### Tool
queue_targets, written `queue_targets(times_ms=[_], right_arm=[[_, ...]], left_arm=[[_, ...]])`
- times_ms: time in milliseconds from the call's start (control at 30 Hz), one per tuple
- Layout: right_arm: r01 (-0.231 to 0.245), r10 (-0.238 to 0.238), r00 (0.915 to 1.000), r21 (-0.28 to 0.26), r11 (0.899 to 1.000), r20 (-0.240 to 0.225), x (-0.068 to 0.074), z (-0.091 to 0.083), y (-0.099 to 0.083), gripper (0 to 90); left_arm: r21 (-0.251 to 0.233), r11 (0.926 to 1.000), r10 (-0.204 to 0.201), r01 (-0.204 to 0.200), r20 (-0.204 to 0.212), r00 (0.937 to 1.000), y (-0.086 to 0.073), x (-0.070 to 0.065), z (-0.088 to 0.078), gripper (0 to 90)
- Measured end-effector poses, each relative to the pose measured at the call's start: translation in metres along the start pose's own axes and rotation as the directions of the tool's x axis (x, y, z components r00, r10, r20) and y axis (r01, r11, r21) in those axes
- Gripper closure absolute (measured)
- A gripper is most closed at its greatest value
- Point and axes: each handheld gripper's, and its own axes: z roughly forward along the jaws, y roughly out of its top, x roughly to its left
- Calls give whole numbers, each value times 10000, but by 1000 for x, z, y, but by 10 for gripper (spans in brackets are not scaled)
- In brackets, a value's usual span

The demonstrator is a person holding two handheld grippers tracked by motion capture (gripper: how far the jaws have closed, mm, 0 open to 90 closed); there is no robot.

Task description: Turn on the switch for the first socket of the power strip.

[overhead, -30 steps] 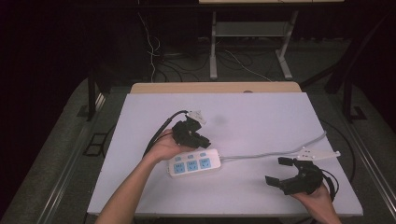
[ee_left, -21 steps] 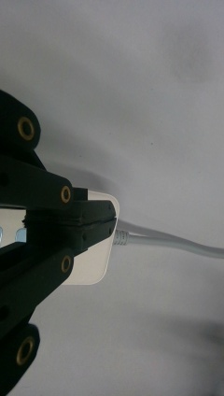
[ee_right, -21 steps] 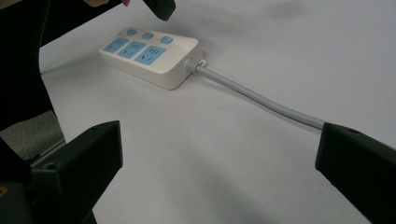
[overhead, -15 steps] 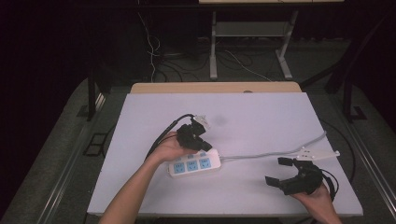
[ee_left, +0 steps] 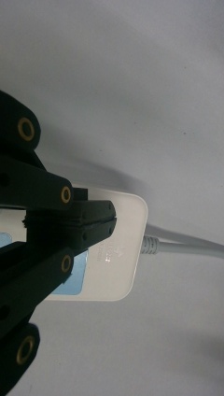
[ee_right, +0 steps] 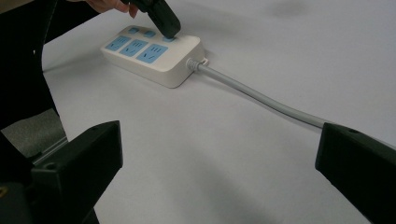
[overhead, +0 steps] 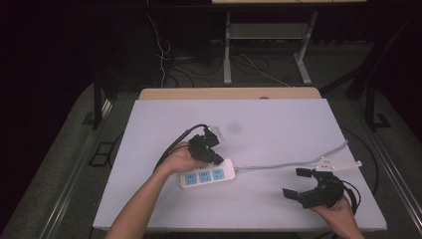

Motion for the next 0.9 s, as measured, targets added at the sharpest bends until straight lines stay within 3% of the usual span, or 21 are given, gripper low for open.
queue_targets(times_ms=[167,600,800,900], right_arm=[[12,-12,10000,-30,10000,-7,0,0,0,3],[24,-25,10000,-130,9999,-7,0,-3,0,3],[40,-41,10000,-193,9998,-22,0,-4,0,3],[51,-52,10000,-223,9997,-36,1,-4,0,3]], left_arm=[[-107,9999,-44,44,-2,10000,-2,0,1,895],[-325,9981,-512,527,446,9977,-7,5,4,899],[-847,9952,-457,499,518,9976,-15,5,4,900],[-1103,9914,-633,702,650,9959,-20,7,4,900]])
